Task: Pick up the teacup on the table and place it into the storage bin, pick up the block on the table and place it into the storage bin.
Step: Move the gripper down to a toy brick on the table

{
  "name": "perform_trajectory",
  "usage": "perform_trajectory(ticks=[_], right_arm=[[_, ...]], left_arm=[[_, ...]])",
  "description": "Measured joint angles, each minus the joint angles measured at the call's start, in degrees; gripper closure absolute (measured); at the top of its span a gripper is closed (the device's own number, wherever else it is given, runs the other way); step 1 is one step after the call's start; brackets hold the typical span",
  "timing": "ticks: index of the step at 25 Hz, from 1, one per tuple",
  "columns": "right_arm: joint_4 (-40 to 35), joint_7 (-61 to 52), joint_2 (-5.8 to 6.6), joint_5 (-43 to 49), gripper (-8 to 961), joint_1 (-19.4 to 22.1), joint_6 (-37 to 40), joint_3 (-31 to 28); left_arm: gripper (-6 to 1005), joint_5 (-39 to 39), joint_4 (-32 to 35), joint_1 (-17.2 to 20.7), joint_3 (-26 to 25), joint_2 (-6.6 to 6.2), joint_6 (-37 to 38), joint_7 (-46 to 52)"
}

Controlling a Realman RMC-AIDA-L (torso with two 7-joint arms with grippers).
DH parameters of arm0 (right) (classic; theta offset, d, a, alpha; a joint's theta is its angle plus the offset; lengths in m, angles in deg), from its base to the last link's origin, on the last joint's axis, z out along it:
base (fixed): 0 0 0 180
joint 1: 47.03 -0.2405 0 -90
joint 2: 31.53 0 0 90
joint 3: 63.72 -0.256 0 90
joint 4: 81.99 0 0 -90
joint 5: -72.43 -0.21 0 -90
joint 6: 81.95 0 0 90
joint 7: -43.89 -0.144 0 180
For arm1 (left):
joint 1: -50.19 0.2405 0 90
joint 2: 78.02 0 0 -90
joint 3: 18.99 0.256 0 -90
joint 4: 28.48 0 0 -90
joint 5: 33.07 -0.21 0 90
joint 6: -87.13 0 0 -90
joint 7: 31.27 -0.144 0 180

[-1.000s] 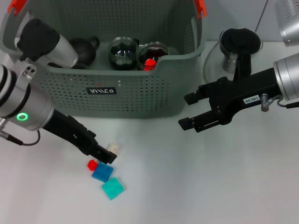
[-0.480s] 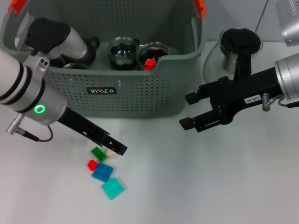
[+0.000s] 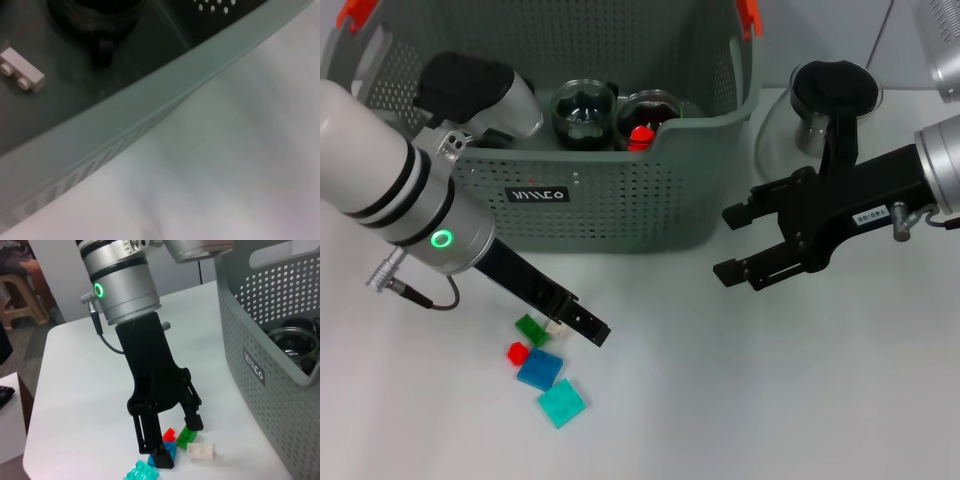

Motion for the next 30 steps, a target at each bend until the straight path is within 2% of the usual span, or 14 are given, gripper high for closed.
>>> perform_trajectory(ticks=[18,30], right_arm=[[0.32,0.47,0.29,0.04,116,0.21,0.3,-0.06],[0.41,0.47,0.29,0.06,115,-0.13,0.23,-0.39]], left_arm=[[65,-2.89,2.59,-0.52,5.57,0.06,-6.96,1.13],[65,-4.75,4.16,-1.22,7.05,0.06,-9.23,1.85]])
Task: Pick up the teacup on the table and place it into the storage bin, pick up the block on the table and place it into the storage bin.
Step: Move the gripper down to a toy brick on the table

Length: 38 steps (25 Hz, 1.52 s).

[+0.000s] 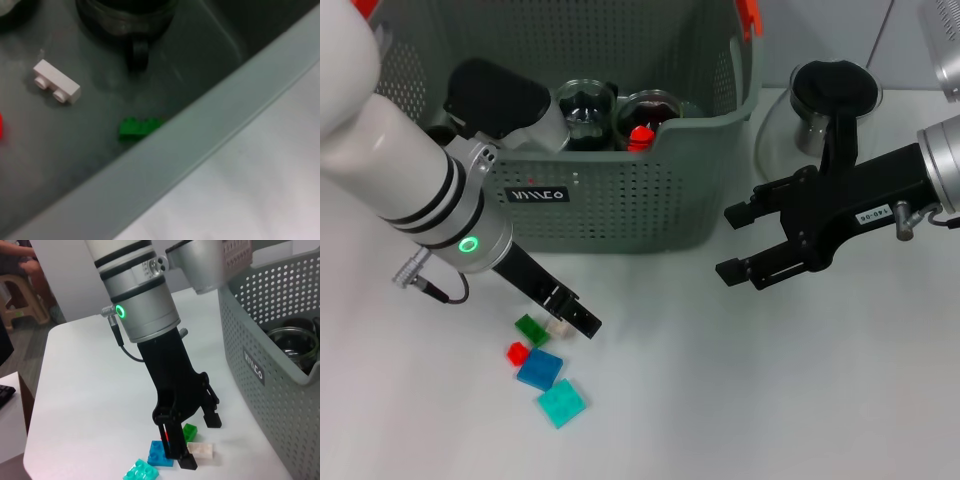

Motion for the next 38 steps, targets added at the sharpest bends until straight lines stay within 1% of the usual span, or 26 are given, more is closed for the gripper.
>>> perform_trajectory(ticks=[13,21,38], right_arm=[[0.01,1.02,0.0,-0.26,116,0.18,-0.25,-0.19],[0.0,1.13,0.0,-0.28,115,0.36,-0.5,-0.21],[0.09,1.32,0.0,-0.27,115,0.37,-0.67,-0.21]], left_arm=[[65,-0.03,0.51,0.43,2.43,0.06,-2.17,-0.32],[66,-1.78,0.85,0.61,3.87,0.0,-3.48,-0.11],[66,-2.81,1.58,0.63,4.91,0.07,-4.53,0.35]])
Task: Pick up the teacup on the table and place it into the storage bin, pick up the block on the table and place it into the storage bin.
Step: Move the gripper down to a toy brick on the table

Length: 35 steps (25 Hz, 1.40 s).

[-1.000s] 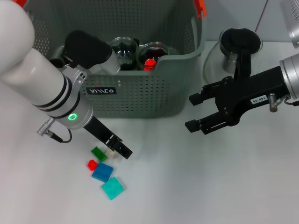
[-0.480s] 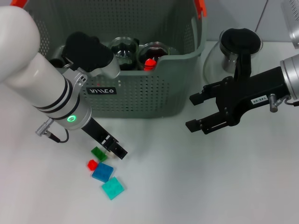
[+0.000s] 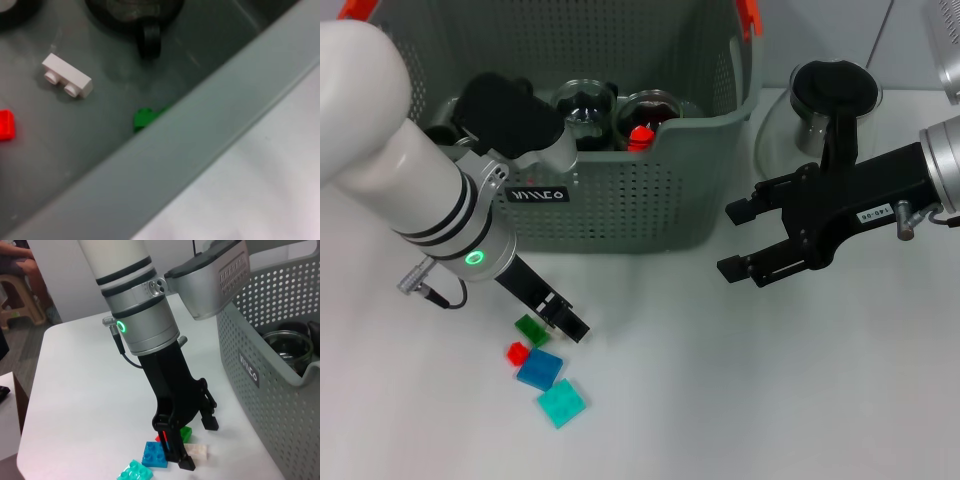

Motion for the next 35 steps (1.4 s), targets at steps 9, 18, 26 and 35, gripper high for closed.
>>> perform_trajectory(ticks=[9,18,26,35], right_arm=[[0.0,0.04,0.0,0.0,116,0.08,-0.1,0.0],[0.0,0.09,0.0,0.0,115,0.18,-0.09,-0.09],[0.0,0.09,0.0,0.0,115,0.18,-0.12,-0.09],[0.0,0.09,0.0,0.0,115,0.18,-0.59,-0.09]], left_arm=[[364,-0.02,0.07,0.07,0.57,0.0,-0.23,-0.17],[362,0.0,0.21,0.08,0.59,0.0,-0.46,-0.14],[384,-0.06,0.25,0.08,0.58,-0.09,-0.5,-0.02],[418,-0.81,0.24,0.19,0.57,-0.02,-0.37,0.02]])
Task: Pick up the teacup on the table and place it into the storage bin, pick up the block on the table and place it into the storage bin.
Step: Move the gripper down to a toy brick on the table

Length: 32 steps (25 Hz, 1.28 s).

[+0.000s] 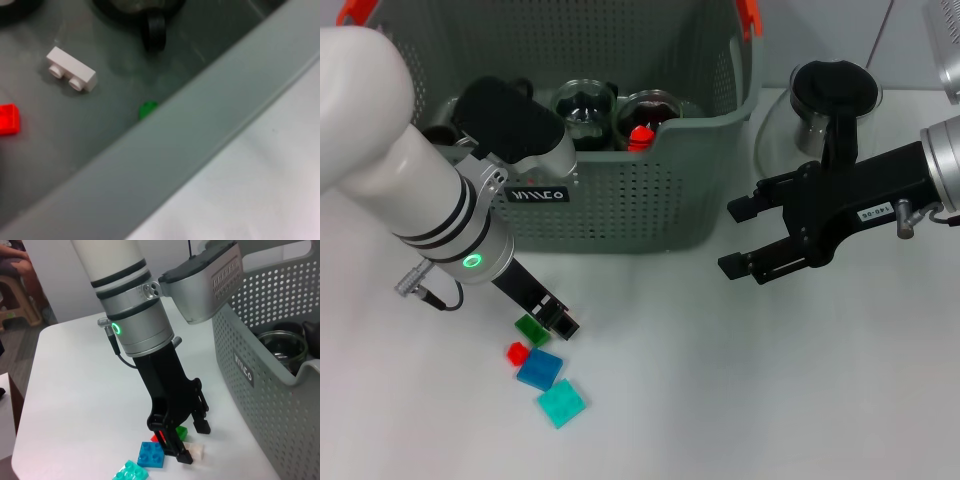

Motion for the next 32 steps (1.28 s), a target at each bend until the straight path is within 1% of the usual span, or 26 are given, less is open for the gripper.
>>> perform_trajectory(ticks=[20,26,31,32], right_arm=[[0.0,0.08,0.0,-0.02,116,0.0,-0.36,0.0],[0.0,0.14,0.0,-0.06,116,0.0,-0.39,0.0],[0.0,0.16,0.0,-0.09,115,0.07,-0.38,0.0],[0.0,0.16,0.0,-0.1,115,0.08,-0.39,0.0]], left_arm=[[492,-0.1,0.01,0.01,-0.17,-0.05,0.46,0.17],[746,-0.07,-0.47,-0.03,-0.21,-0.07,0.87,-0.04],[809,0.08,-0.62,-0.24,-0.45,-0.17,1.71,-0.25],[807,0.17,-0.69,-0.28,-0.47,-0.17,2.0,-0.33]])
